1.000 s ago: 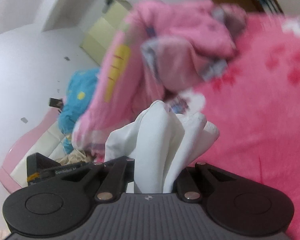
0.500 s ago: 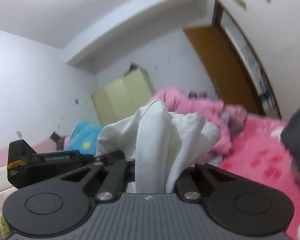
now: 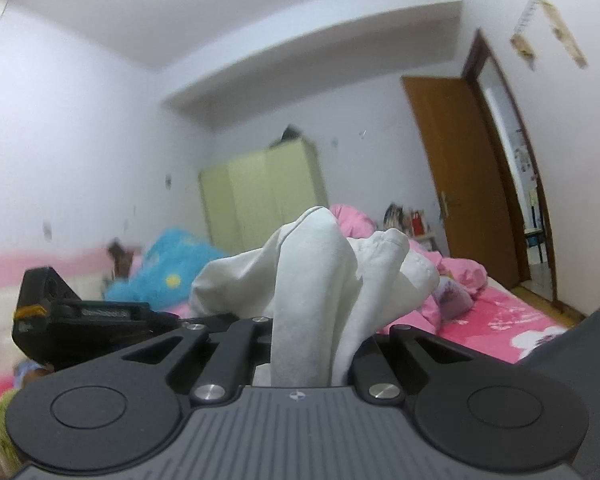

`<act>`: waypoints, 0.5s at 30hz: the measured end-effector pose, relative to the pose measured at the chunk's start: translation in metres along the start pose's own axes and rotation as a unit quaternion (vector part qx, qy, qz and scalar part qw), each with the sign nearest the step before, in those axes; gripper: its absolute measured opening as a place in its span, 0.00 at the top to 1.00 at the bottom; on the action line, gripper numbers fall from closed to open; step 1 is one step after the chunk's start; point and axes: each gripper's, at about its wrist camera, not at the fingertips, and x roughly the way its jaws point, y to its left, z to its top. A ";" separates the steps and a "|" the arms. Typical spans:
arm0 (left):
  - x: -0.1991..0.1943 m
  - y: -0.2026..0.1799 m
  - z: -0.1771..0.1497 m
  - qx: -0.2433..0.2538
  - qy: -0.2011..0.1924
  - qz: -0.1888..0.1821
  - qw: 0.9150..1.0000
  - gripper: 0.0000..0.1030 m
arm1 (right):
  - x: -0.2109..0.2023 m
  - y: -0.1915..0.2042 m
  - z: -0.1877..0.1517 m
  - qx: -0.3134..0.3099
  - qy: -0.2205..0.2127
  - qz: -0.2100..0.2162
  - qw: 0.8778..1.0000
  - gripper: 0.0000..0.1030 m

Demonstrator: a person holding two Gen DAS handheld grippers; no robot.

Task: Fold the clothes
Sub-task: 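Lift the shirt end with both tools and fold it over the bundle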

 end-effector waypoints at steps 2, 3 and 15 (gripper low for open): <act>0.008 0.005 -0.012 -0.038 0.005 -0.004 0.999 0.88 | -0.002 -0.003 0.014 -0.032 0.041 -0.006 0.999 0.93; 0.013 0.009 -0.019 -0.058 0.008 -0.007 0.998 0.88 | 0.000 -0.002 0.018 -0.060 0.060 -0.018 0.996 0.93; 0.111 0.144 -0.106 -0.120 0.096 0.162 0.975 0.88 | 0.161 -0.013 -0.168 -0.310 0.273 -0.168 0.895 0.94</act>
